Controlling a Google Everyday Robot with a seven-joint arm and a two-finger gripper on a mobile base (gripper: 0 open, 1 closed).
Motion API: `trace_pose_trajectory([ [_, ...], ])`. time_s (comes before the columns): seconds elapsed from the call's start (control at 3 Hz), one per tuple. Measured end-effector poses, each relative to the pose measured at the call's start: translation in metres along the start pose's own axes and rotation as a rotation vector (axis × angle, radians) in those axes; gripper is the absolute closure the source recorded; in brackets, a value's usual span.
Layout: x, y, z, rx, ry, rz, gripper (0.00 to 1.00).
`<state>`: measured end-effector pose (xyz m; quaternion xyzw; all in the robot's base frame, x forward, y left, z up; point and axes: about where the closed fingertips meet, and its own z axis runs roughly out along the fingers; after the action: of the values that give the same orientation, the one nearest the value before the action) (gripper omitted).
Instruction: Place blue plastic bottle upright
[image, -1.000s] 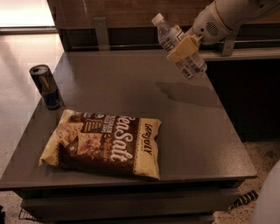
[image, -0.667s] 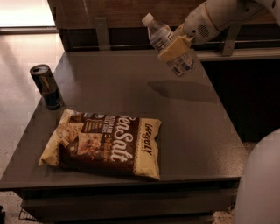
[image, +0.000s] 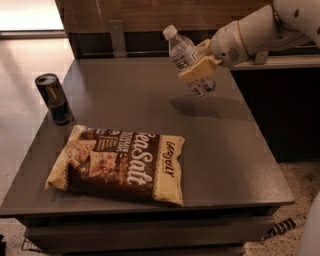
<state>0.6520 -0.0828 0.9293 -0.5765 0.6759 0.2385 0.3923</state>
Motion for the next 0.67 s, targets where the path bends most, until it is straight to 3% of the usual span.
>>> trace_pose_trajectory([
  [0.33, 0.015, 0.013, 0.004, -0.012, -0.068, 0.029, 1.0],
  [0.67, 0.019, 0.01, 0.017, -0.057, -0.125, 0.08, 1.0],
])
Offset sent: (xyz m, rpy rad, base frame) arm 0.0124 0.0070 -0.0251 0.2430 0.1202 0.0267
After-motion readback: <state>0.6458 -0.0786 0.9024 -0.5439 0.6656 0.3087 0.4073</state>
